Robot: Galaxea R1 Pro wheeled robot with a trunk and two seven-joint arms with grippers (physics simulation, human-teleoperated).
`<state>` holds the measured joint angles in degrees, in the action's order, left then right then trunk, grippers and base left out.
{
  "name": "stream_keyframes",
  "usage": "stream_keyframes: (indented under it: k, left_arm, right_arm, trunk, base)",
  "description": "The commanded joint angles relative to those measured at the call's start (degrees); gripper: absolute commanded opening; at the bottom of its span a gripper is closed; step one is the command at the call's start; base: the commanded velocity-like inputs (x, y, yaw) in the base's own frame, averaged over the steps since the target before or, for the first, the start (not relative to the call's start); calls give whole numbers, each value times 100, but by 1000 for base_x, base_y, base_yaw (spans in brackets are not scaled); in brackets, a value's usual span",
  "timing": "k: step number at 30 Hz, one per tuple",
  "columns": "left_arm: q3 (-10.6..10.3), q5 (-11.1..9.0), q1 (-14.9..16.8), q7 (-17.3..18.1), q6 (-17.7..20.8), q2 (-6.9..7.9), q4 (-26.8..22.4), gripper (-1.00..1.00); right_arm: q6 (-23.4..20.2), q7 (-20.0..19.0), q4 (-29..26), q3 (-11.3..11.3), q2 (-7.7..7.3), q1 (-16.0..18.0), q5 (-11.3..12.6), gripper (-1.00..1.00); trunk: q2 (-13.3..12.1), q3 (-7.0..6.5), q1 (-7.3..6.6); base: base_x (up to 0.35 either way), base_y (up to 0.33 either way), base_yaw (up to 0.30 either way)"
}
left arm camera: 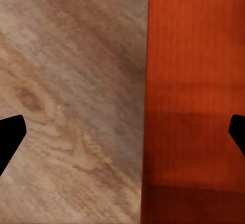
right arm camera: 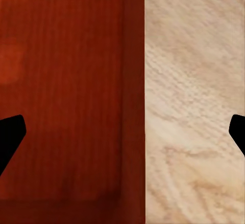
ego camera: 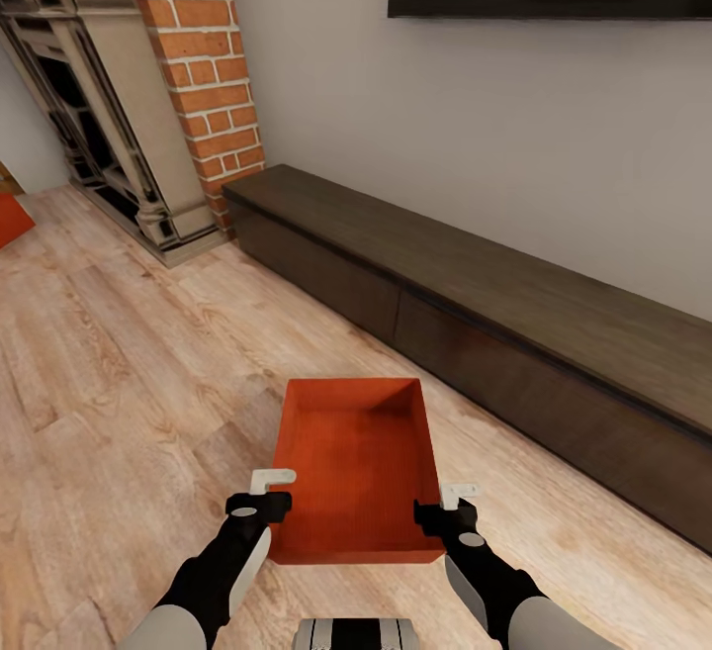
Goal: Move the two storage containers from the living room to the garage. In the garage, place one container on the floor and stack the other container on top of it (either order is fine).
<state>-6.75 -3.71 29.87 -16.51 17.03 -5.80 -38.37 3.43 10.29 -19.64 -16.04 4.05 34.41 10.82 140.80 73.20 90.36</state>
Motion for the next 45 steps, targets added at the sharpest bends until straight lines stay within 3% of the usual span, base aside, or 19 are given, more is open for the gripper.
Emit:
stream_keyframes:
  k: [1, 7, 33, 45]
  left_arm:
    - [-27, -38, 2, -45, 28, 5, -8, 100]
    - [-35, -37, 2, -48, 20, 7, -4, 100]
    - [-25, -56, 2, -13, 14, 8, 61, 100]
    - [-20, -214, 2, 23, -6, 11, 109, 100]
  right_arm:
    - [25, 35, 5, -49, -2, 4, 60, 100]
    - [24, 35, 4, -49, -1, 4, 60, 100]
    - [26, 35, 4, -49, -16, 4, 60, 100]
    - [26, 42, 4, -49, -10, 4, 60, 100]
  trunk:
    - [43, 22, 21]
    - [245, 134, 134]
    - [245, 134, 134]
    - [245, 134, 134]
  base:
    - [0, 0, 0]
    - [0, 0, 0]
    - [0, 0, 0]
    - [0, 0, 0]
